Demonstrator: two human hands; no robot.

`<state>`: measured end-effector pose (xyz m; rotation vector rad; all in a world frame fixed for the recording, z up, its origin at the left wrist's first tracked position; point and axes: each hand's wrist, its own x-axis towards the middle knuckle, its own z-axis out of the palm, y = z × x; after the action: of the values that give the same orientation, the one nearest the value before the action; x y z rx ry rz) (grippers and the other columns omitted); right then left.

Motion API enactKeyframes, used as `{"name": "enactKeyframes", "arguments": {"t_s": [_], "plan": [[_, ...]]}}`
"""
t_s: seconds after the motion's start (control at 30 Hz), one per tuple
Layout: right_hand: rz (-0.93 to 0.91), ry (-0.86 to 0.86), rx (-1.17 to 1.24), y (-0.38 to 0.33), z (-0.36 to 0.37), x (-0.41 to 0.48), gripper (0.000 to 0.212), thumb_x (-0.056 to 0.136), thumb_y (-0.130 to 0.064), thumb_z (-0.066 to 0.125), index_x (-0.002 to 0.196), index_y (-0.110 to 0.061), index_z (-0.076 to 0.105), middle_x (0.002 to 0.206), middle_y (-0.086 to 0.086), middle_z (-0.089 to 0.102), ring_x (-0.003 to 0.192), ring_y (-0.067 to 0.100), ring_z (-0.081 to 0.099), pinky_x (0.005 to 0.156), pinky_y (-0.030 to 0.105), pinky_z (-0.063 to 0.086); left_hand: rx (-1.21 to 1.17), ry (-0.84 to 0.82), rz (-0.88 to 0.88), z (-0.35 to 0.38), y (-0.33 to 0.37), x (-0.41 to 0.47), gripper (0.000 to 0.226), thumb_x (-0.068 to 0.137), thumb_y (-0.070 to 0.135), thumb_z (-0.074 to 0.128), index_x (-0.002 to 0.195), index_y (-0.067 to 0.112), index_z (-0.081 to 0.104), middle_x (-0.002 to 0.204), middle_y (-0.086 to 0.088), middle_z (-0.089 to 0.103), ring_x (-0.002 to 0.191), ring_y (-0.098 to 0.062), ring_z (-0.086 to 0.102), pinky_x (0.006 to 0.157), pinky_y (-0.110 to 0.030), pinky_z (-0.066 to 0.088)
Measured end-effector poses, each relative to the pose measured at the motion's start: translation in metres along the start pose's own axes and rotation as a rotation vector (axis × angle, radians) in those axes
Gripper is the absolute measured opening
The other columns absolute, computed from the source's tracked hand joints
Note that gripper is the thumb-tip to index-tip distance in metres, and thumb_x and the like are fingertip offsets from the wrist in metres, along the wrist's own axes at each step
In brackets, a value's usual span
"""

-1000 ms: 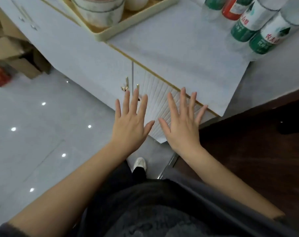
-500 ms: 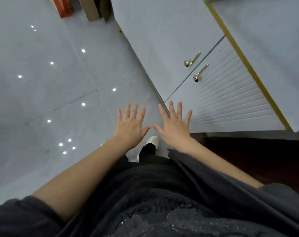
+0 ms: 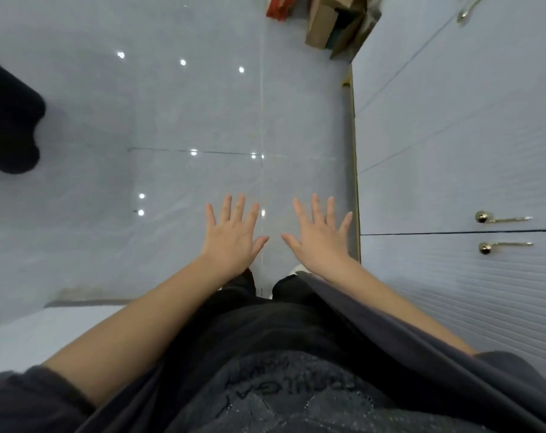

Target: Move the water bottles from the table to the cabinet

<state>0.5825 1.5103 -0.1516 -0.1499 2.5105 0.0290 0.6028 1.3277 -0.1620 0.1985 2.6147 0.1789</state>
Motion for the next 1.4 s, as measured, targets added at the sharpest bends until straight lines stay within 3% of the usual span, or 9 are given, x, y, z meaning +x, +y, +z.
{"name": "enactKeyframes", "arguments": {"t_s": [0.63,0.87,1.2,1.4], "plan": [[-0.425,0.002,-0.233,-0.249,-0.085,0.147,0.078,0.097,-0.064,0.031,0.156,-0.033,-0.009,0.165,0.010,-0.014,0.149,0.038,-0.018,0.111,0.068,-0.010,-0.283,0.205,-0.544,-0.040,-0.223,0.003,0.071,0.098,0.057,0.026,0.155,0.019,0.008,0.162,-0.011,0.003,0.148,-0.033,-0.002,0.114,-0.061,0.001],[-0.511,-0.022,-0.264,-0.375,-0.123,0.193,0.078,0.097,-0.064,0.031,0.156,-0.032,-0.010,0.165,0.010,-0.013,0.149,0.039,-0.018,0.112,0.068,-0.007,-0.334,0.161,-0.598,-0.064,-0.335,0.003,0.071,0.098,0.058,0.024,0.155,0.020,0.005,0.162,-0.011,0.000,0.148,-0.033,-0.006,0.114,-0.061,-0.001],[-0.655,-0.013,-0.336,-0.549,-0.152,0.211,0.078,0.096,-0.065,0.031,0.156,-0.035,-0.009,0.165,0.008,-0.014,0.149,0.038,-0.018,0.112,0.068,-0.008,-0.406,0.271,-0.718,-0.086,-0.478,-0.027,0.072,0.097,0.058,0.026,0.155,0.019,0.009,0.162,-0.012,0.004,0.148,-0.033,-0.003,0.113,-0.061,0.000],[-0.626,0.036,-0.297,-0.668,-0.142,0.210,0.078,0.096,-0.066,0.031,0.155,-0.036,-0.009,0.165,0.007,-0.013,0.149,0.036,-0.018,0.112,0.068,-0.008,-0.356,0.331,-0.653,-0.089,-0.596,-0.063,0.071,0.096,0.057,0.025,0.154,0.017,0.013,0.161,-0.014,0.007,0.148,-0.035,-0.001,0.113,-0.061,0.001]]}}
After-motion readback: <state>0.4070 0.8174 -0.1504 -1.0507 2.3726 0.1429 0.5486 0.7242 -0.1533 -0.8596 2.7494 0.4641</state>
